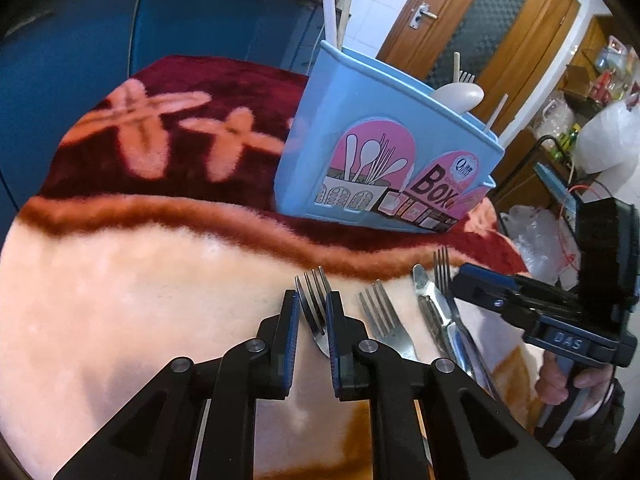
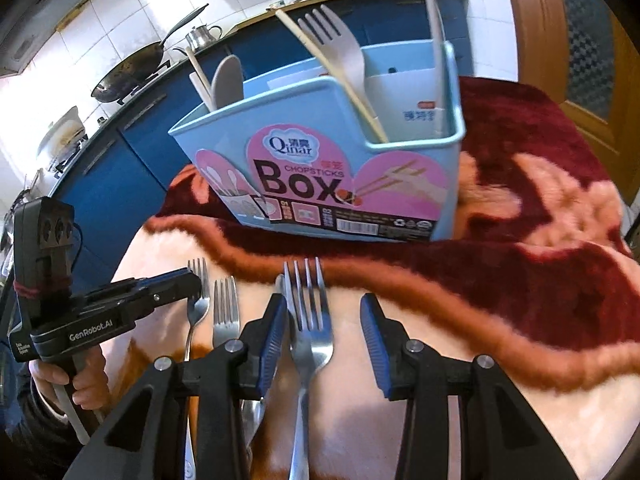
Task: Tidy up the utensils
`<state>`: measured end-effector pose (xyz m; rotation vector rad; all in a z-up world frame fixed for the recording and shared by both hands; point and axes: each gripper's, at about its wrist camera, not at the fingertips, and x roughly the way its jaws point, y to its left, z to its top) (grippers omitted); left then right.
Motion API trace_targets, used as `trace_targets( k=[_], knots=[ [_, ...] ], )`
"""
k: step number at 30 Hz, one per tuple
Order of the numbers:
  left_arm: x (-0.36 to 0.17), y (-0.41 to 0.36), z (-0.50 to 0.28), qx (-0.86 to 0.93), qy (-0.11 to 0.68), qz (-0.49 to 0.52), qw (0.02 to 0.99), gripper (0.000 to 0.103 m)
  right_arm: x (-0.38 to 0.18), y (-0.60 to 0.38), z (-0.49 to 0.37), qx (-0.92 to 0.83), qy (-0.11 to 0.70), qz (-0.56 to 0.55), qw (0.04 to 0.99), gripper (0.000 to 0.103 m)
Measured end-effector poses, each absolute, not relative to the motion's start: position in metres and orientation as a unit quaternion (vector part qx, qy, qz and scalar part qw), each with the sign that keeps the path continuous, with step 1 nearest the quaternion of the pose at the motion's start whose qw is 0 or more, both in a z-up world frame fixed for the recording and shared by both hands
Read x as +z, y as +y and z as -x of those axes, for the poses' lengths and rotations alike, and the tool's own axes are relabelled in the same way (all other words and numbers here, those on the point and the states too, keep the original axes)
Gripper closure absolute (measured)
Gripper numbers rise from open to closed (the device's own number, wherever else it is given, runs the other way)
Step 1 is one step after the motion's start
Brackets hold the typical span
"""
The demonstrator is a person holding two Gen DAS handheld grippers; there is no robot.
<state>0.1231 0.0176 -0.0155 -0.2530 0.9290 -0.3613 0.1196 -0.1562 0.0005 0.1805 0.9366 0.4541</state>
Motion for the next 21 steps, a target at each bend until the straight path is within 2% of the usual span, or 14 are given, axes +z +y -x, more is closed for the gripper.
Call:
trace_targets(
  k=[2, 4, 7, 13, 14, 15, 21],
  knots=[
    [-0.016, 0.018, -0.123, -0.177, 0.443, 0.124, 0.870, 0.090, -0.002, -0.154, -0.124, 0.220, 0.446, -0.087, 0.863, 0.062],
    [-0.016, 0.016, -0.124, -0.183, 0.443, 0.121, 0.869, 0.094, -0.004, -0.152, -0.127, 0.226, 0.445, -0.091, 0.862, 0.065],
    [-0.016, 0.012, -0.123, -0.192, 0.440, 0.119, 0.869, 0.096, -0.005, -0.154, -0.131, 0.239, 0.441, -0.106, 0.859, 0.079],
    [-0.010, 0.006, -0.118, -0.191, 0.423, 0.107, 0.879, 0.099, 0.005, -0.154, -0.116, 0.247, 0.413, -0.098, 0.871, 0.079],
    [-0.008, 0.006, -0.116, -0.192, 0.418, 0.106, 0.882, 0.099, 0.010, -0.156, -0.112, 0.246, 0.402, -0.101, 0.876, 0.096],
    [-0.004, 0.006, -0.112, -0.193, 0.407, 0.105, 0.887, 0.100, 0.014, -0.159, -0.108, 0.245, 0.392, -0.105, 0.880, 0.101],
    [0.025, 0.001, -0.092, -0.186, 0.346, 0.079, 0.916, 0.101, 0.039, -0.170, -0.085, 0.230, 0.336, -0.102, 0.908, 0.101]
  ],
)
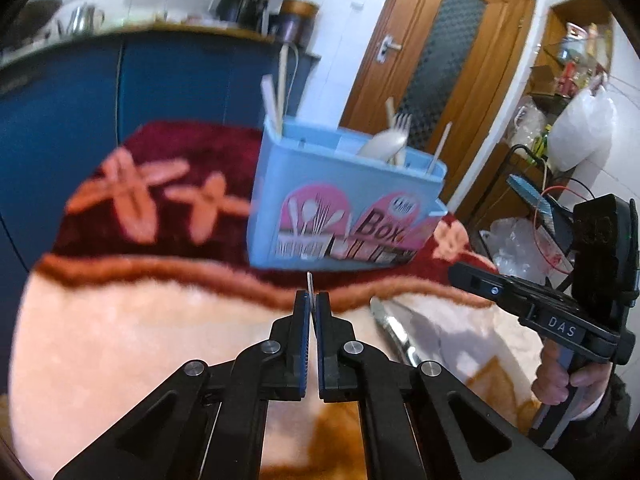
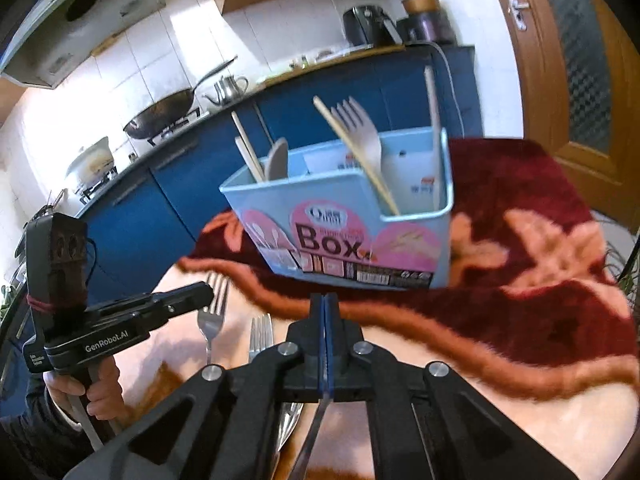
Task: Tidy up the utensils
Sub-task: 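Grasp a metal fork with the right tool while the left tool holds its fork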
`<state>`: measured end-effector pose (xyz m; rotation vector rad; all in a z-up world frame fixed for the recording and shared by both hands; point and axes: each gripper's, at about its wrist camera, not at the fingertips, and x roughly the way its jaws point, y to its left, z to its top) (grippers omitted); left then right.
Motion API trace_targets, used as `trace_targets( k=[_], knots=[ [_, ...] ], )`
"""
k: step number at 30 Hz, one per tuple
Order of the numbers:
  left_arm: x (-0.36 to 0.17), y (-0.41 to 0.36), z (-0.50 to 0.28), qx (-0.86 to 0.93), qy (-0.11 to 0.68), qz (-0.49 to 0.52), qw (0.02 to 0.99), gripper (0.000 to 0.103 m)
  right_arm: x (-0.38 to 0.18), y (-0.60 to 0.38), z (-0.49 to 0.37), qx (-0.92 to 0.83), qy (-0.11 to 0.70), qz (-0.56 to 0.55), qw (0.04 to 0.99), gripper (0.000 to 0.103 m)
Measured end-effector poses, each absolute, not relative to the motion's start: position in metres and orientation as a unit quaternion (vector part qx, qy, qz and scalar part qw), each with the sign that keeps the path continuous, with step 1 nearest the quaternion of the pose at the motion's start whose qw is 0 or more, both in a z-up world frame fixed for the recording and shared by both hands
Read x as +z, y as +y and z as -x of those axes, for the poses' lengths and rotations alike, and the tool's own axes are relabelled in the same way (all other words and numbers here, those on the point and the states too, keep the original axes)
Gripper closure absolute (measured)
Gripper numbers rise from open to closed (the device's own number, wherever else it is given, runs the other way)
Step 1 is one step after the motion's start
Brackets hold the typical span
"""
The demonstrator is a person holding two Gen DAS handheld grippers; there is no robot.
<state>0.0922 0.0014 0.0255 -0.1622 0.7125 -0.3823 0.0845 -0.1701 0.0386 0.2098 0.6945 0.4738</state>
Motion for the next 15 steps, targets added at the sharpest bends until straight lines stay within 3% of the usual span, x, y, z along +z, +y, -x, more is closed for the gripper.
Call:
trace_targets(
  k=[6, 7, 9, 10, 15],
  knots=[
    [0.050, 0.001, -0.078, -0.178, 0.308, 0.058, 0.933, 0.101, 0.047, -0.174, -0.077, 0.219, 0.343, -0.081, 0.910, 0.098],
    [0.054, 0.002, -0.075, -0.177, 0.302, 0.056, 0.935, 0.101, 0.045, -0.174, -0.078, 0.214, 0.355, -0.081, 0.906, 0.095],
    [0.059, 0.006, -0.070, -0.177, 0.294, 0.061, 0.937, 0.102, 0.038, -0.174, -0.081, 0.222, 0.378, -0.087, 0.895, 0.077],
    [0.061, 0.008, -0.069, -0.176, 0.291, 0.064, 0.938, 0.102, 0.034, -0.175, -0.080, 0.225, 0.386, -0.094, 0.889, 0.075],
    [0.073, 0.018, -0.065, -0.167, 0.278, 0.072, 0.943, 0.102, 0.013, -0.170, -0.090, 0.235, 0.436, -0.120, 0.860, 0.074]
  ],
)
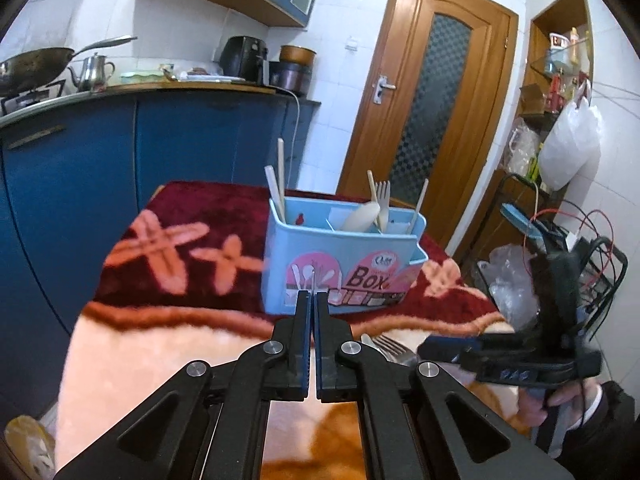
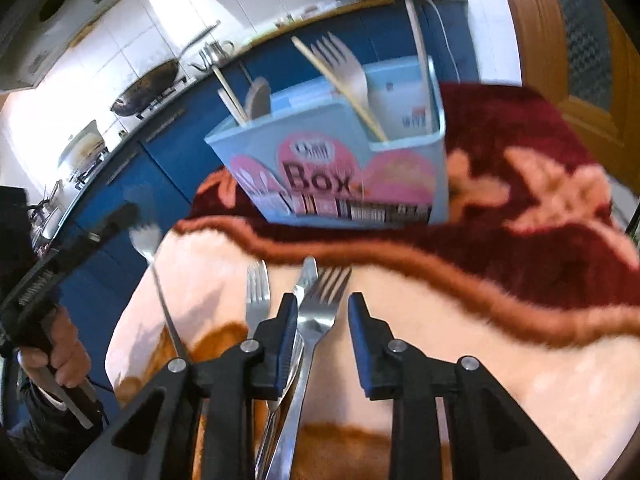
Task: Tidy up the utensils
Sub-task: 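Grasp a metal fork with the right tool while the left tool holds its fork, then lift both metal forks and carry them over the caddy with both tools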
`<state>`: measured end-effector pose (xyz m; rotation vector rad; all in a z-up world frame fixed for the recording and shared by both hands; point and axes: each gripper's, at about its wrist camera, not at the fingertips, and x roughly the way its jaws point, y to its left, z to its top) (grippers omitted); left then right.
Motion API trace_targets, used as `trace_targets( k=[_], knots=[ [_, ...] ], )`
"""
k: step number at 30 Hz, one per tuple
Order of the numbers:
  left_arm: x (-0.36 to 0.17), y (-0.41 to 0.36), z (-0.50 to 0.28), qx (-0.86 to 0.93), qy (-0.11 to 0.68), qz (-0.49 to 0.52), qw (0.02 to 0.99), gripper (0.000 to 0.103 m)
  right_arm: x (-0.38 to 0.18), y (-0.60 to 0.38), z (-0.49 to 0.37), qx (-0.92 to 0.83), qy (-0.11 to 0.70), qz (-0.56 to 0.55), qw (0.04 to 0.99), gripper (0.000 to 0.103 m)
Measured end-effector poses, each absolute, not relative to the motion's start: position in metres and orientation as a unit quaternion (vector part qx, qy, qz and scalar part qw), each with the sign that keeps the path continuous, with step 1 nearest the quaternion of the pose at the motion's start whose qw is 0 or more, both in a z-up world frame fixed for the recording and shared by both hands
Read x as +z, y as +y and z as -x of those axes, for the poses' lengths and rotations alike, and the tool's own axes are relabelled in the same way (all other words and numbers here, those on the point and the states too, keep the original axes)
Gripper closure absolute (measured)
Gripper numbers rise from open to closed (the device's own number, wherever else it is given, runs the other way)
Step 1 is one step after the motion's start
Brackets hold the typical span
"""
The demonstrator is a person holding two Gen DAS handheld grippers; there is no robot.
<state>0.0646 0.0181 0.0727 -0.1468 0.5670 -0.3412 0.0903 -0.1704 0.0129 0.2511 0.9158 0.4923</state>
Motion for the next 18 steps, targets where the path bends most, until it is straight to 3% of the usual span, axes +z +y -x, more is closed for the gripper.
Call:
trace_targets(
  k=[7, 9, 18],
  knots=[
    [0.097, 0.030, -0.065, -0.143, 0.251, 0.069, 0.955, 0.102, -0.007, -0.163, -0.108, 0.261, 0.477, -0.177, 0.821, 0.070],
    [0.105, 0.034, -0.070, -0.134, 0.243, 0.063, 0.959, 0.102, -0.006, -0.164, -0.107, 0.261, 0.473, -0.183, 0.822, 0.091],
    [0.147, 0.037, -0.081, -0.107, 0.189, 0.041, 0.975, 0.102, 0.011, -0.167, -0.083, 0.282, 0.425, -0.191, 0.838, 0.097]
  ],
)
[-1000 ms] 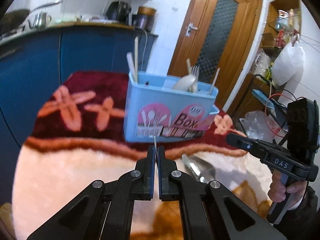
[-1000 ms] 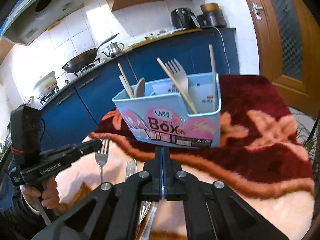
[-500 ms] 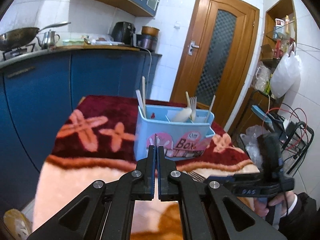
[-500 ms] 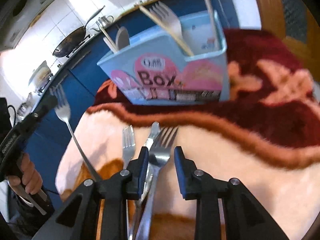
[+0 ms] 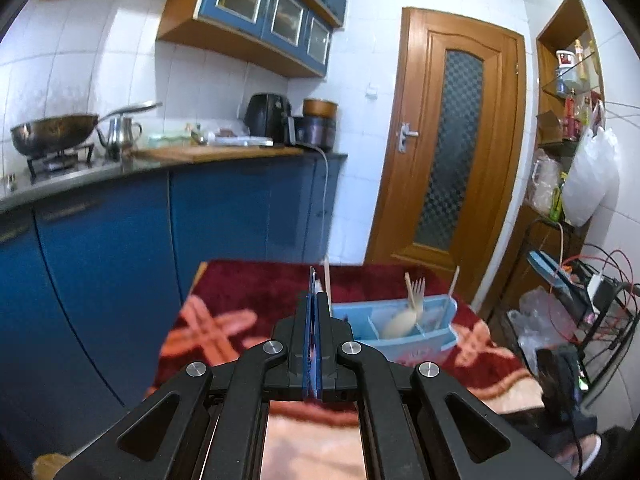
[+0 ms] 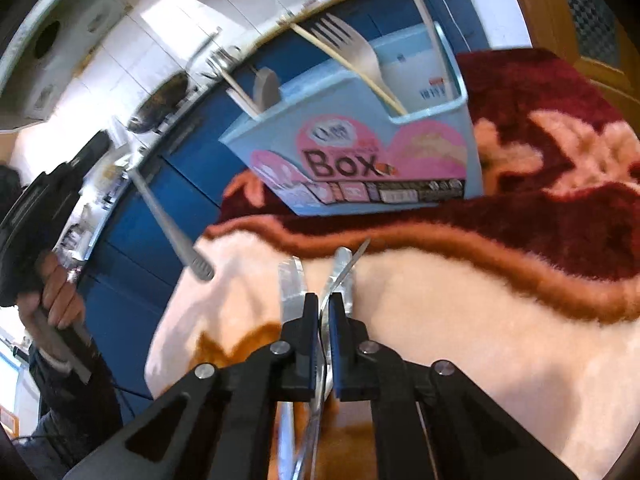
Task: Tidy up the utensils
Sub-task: 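Lift both metal forks and carry them over the caddy with both tools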
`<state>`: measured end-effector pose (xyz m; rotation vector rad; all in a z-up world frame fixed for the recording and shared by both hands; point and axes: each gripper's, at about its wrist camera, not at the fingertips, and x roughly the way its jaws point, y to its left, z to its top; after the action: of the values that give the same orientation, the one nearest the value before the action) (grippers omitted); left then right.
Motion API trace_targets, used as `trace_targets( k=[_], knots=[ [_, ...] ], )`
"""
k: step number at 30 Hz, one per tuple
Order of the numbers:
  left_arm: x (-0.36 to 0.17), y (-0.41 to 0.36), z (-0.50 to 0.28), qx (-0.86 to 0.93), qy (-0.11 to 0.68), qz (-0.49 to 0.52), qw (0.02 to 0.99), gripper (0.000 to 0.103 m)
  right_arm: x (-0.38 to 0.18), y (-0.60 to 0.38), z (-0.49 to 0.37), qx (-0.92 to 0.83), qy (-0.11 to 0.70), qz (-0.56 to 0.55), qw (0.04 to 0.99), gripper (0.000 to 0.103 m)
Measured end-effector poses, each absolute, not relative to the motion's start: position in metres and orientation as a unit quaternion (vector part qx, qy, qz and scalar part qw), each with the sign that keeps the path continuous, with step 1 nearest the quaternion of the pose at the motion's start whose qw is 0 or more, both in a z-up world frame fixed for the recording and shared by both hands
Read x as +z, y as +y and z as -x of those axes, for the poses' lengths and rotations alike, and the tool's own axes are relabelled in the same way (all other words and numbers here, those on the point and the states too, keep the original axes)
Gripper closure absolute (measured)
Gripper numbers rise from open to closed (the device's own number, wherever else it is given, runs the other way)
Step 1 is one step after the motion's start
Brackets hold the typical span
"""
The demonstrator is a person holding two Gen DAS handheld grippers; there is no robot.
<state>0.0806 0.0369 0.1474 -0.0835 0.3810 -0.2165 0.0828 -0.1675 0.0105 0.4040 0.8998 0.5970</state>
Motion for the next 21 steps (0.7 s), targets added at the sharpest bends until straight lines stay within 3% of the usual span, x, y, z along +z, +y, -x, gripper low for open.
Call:
trace_targets(
  k=[11, 21],
  knots=[
    [0.202, 0.019, -0.103, -0.066, 0.117, 0.018, 0.991, 0.102, 0.056, -0.189, -0.035, 0.237, 0.300, -0.194, 0.904, 0.098],
    [0.197, 0.013, -0.147, -0.032, 0.122, 0.004, 0.992, 0.102, 0.080, -0.215, -0.028, 0.182, 0.227, -0.194, 0.937, 0.099]
  ],
)
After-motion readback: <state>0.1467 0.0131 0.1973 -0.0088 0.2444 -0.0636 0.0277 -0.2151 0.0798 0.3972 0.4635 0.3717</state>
